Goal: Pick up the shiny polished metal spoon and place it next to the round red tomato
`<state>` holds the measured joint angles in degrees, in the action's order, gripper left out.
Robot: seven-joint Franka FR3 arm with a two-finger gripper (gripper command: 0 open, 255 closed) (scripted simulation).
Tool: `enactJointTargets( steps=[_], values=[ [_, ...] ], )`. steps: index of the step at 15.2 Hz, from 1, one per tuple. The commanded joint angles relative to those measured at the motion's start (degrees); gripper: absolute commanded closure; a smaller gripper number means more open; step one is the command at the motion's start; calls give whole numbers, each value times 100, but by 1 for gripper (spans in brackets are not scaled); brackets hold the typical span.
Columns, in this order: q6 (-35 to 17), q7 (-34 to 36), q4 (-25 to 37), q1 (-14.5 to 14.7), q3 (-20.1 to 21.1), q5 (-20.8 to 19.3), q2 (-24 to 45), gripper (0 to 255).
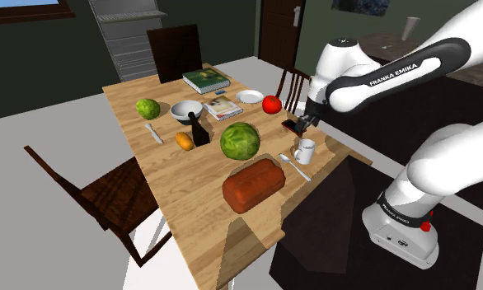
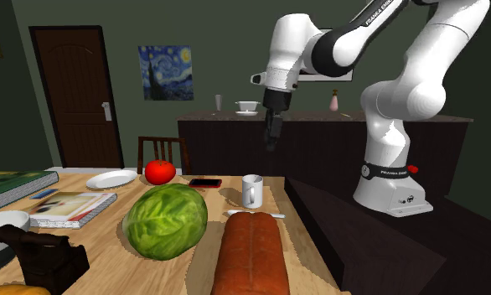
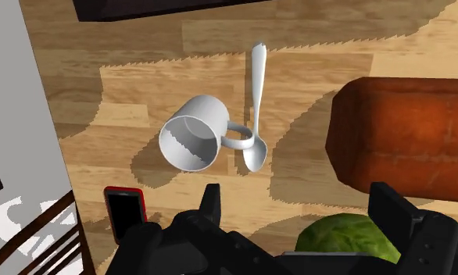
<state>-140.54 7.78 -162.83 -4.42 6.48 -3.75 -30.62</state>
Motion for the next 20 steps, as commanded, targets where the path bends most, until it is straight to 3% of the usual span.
enactJointTargets(
  steps=[1, 4, 7, 9, 11, 13, 15, 20],
  values=[
    [-521, 141, -175, -93, 93, -115, 344, 0],
    [-1344, 443, -301, -374, 288, -446, 1065, 0],
    [-2150, 1035, -307, -917, 633, -1172, 1900, 0],
    [-2606, 1870, -203, -1529, 966, -2250, 2519, 0],
    [-2852, 3331, 78, -2103, 1121, -4122, 3209, 0],
    [-2904, 4841, 484, -2060, 767, -5946, 3900, 0],
    [-2958, 6032, 892, -1629, 188, -7259, 4520, 0],
    [-3010, 6884, 1270, -1459, -71, -8190, 5045, 0]
  ],
)
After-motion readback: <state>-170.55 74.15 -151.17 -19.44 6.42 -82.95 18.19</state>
